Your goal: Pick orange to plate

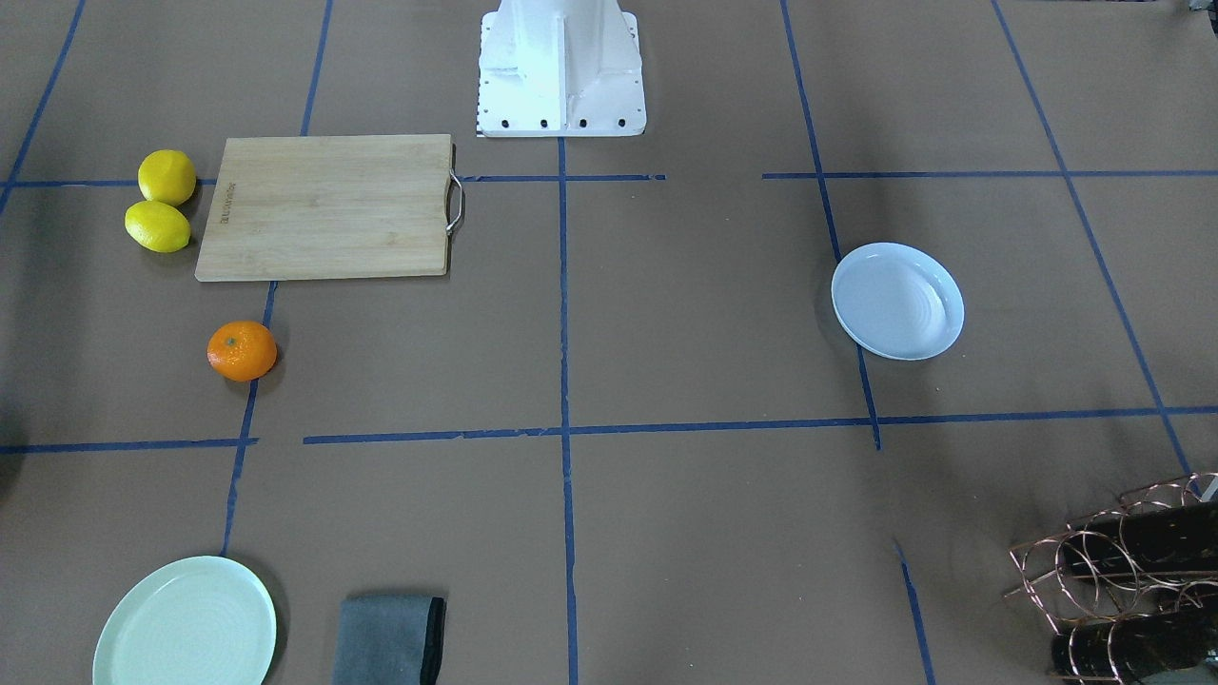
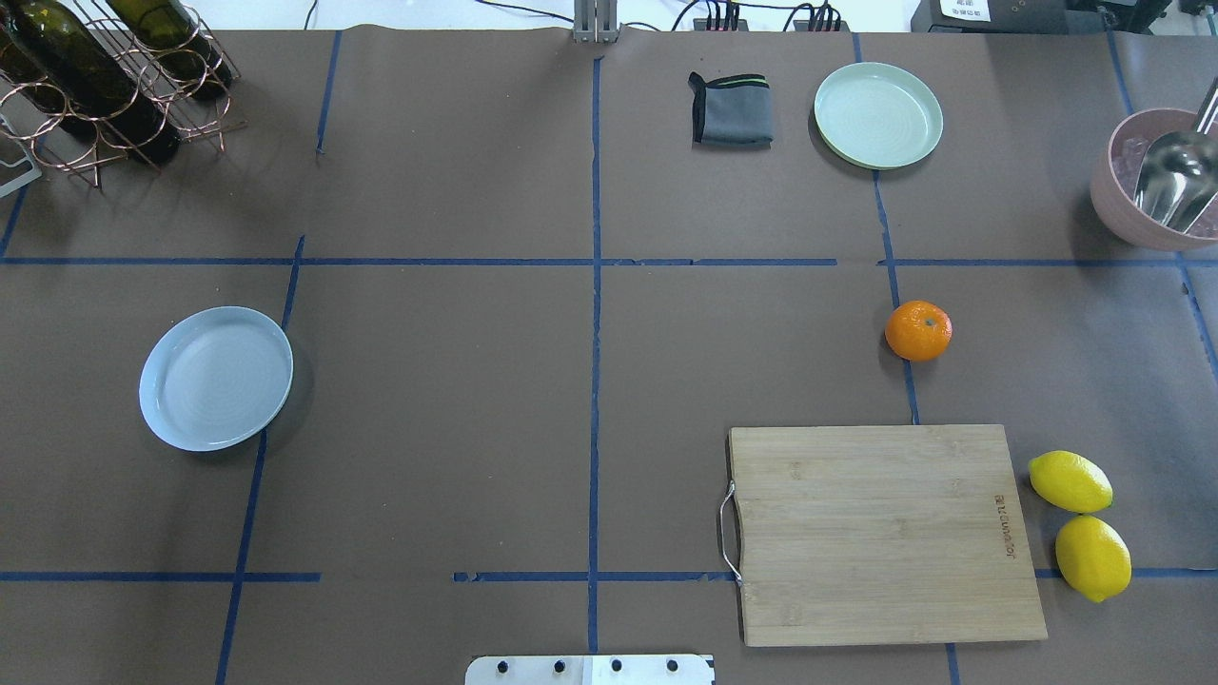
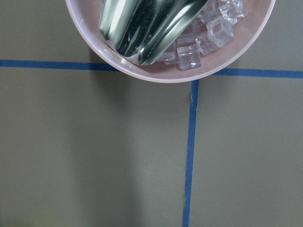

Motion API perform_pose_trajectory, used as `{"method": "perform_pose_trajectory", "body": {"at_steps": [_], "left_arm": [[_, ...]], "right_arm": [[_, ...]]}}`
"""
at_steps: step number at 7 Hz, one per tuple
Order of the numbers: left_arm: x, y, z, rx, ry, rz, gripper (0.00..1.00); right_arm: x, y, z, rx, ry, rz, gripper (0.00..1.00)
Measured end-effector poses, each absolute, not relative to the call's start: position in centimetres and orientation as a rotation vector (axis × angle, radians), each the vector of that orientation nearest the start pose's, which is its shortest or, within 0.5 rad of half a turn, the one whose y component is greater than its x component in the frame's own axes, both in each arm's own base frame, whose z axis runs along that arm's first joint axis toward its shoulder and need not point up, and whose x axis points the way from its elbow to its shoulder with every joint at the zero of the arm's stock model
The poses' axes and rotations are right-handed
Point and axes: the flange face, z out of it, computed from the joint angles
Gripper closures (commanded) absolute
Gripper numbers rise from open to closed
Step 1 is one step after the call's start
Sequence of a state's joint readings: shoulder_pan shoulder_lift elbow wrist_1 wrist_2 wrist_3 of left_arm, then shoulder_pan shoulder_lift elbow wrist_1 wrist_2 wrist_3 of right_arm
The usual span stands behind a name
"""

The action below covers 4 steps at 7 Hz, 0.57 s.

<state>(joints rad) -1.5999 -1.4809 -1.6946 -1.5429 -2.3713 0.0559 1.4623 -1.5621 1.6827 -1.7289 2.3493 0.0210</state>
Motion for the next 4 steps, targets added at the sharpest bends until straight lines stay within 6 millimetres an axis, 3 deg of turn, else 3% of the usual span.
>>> {"method": "perform_pose_trajectory", "body": {"at_steps": [4], "left_arm": [[-7.23, -45.73, 62.94, 0.064, 0.802, 0.047, 0.00]], "right_arm": [[1.10, -49.71, 61.18, -0.029, -0.773, -0.083, 0.00]]}}
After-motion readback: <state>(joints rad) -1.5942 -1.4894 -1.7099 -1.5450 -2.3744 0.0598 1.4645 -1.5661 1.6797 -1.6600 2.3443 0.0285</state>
